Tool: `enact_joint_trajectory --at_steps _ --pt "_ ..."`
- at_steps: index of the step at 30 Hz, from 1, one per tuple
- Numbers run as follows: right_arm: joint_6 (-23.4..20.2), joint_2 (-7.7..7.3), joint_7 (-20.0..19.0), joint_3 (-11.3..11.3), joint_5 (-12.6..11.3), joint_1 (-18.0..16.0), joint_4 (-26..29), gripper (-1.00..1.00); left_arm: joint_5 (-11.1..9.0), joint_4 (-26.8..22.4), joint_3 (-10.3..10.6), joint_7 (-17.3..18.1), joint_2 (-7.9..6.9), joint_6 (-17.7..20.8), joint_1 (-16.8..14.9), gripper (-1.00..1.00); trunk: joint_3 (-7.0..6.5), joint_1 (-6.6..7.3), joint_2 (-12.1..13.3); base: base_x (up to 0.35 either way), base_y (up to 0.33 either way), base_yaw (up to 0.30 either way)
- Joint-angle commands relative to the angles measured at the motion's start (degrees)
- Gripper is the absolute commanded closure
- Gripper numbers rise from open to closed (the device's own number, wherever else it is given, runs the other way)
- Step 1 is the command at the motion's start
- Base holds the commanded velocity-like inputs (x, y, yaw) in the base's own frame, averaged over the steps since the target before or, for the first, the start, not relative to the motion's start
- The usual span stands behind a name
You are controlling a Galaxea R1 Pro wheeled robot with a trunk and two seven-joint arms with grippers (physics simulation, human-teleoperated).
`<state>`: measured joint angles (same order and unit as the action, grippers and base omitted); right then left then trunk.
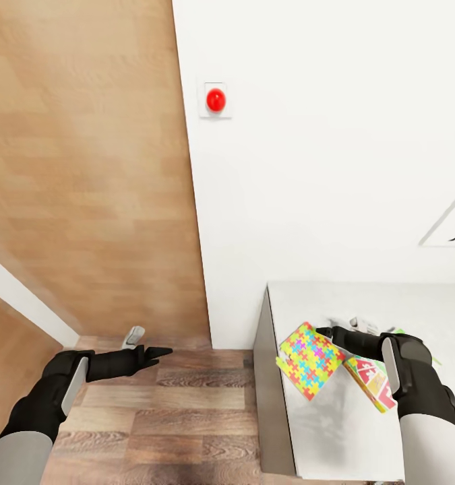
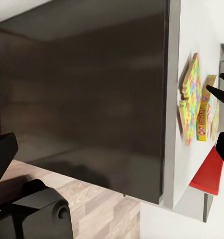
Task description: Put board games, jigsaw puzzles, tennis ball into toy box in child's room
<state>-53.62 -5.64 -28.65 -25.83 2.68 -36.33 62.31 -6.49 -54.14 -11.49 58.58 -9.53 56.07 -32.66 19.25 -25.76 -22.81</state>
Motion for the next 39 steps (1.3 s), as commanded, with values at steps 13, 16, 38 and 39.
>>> enact_joint_trajectory --at_steps 13,16,38,39 --pt "-0.17 0.09 -0.35 -0.10 0.30 -0.06 0.03 -1.00 -0.21 0.00 -0.03 0.04 -0.04 0.36 -0.04 -1.00 0.37 -0.03 -0.11 0.000 0.000 0.000" --pt "-0.17 0.10 -0.35 -0.10 0.30 -0.06 0.02 -1.00 -0.22 0.00 -0.03 0.04 -0.05 0.36 -0.04 -1.00 0.40 -0.03 -0.11 0.000 0.000 0.000" --pt "-0.17 0.11 -0.35 -0.10 0.30 -0.06 -0.26 -1.00 -0.22 0.00 -0.03 0.04 -0.01 0.36 -0.04 -1.00 2.11 -0.03 -0.11 0.000 0.000 0.000" --pt "-0.17 0.11 -0.35 -0.10 0.30 -0.06 -0.26 -1.00 -0.24 0.00 -0.03 0.04 0.01 0.36 -0.04 -1.00 2.15 -0.03 -0.11 0.000 0.000 0.000"
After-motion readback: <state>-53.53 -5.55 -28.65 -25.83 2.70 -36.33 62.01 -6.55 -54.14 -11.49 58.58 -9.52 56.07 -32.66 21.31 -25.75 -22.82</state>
